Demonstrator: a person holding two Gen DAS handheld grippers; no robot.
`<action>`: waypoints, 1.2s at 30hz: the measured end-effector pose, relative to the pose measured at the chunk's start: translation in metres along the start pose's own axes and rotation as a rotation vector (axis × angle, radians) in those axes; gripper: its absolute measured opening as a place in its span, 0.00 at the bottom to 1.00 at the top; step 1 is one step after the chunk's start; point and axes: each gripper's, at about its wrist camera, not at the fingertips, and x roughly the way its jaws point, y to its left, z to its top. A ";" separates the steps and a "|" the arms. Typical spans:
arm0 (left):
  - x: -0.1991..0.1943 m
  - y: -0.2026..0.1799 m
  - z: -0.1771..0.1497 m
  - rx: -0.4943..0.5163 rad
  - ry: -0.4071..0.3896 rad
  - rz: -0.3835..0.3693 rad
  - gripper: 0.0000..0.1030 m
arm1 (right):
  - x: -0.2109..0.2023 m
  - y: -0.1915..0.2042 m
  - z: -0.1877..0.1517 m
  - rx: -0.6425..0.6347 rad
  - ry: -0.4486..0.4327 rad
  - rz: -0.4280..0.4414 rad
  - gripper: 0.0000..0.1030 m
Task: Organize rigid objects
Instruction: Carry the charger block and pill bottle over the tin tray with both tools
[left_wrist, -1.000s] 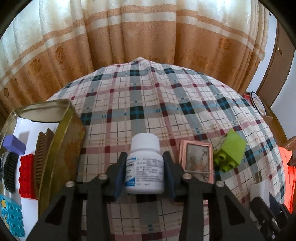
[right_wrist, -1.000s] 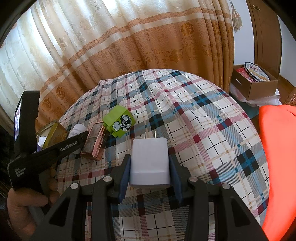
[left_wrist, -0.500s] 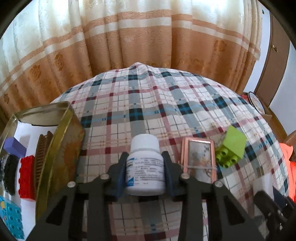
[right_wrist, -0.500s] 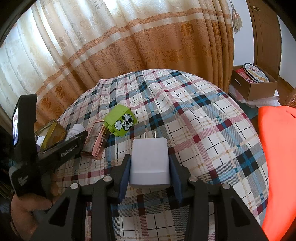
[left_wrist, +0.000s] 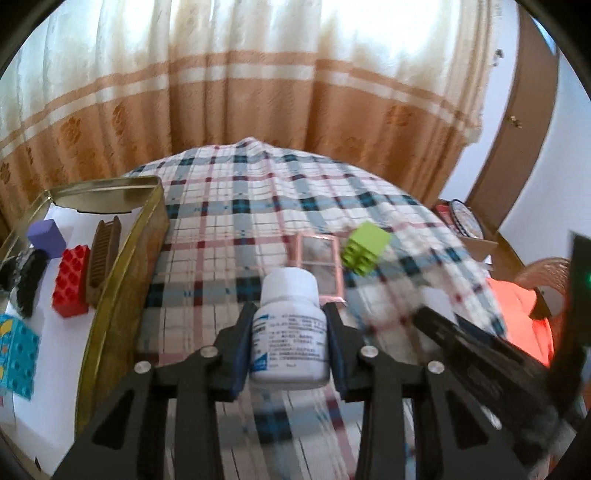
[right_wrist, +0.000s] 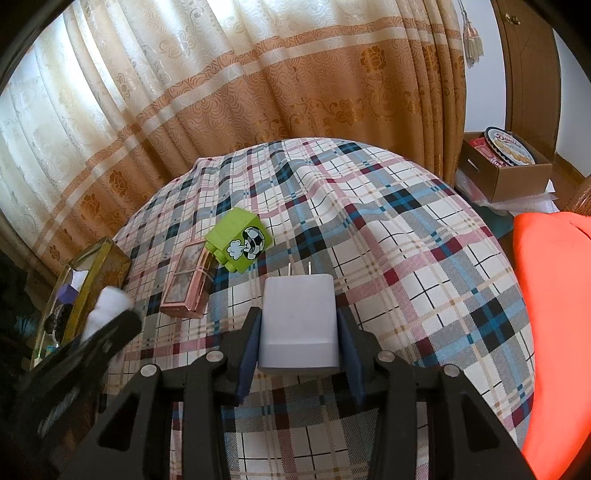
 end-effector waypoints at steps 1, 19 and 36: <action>-0.005 -0.001 -0.003 0.001 -0.003 -0.008 0.34 | 0.000 0.000 0.000 0.001 0.000 -0.001 0.42; -0.062 0.021 -0.043 -0.024 -0.026 -0.136 0.34 | -0.007 0.003 -0.004 0.002 -0.002 -0.105 0.42; -0.103 0.041 -0.037 -0.033 -0.126 -0.177 0.34 | -0.041 0.039 -0.029 -0.044 -0.064 -0.057 0.42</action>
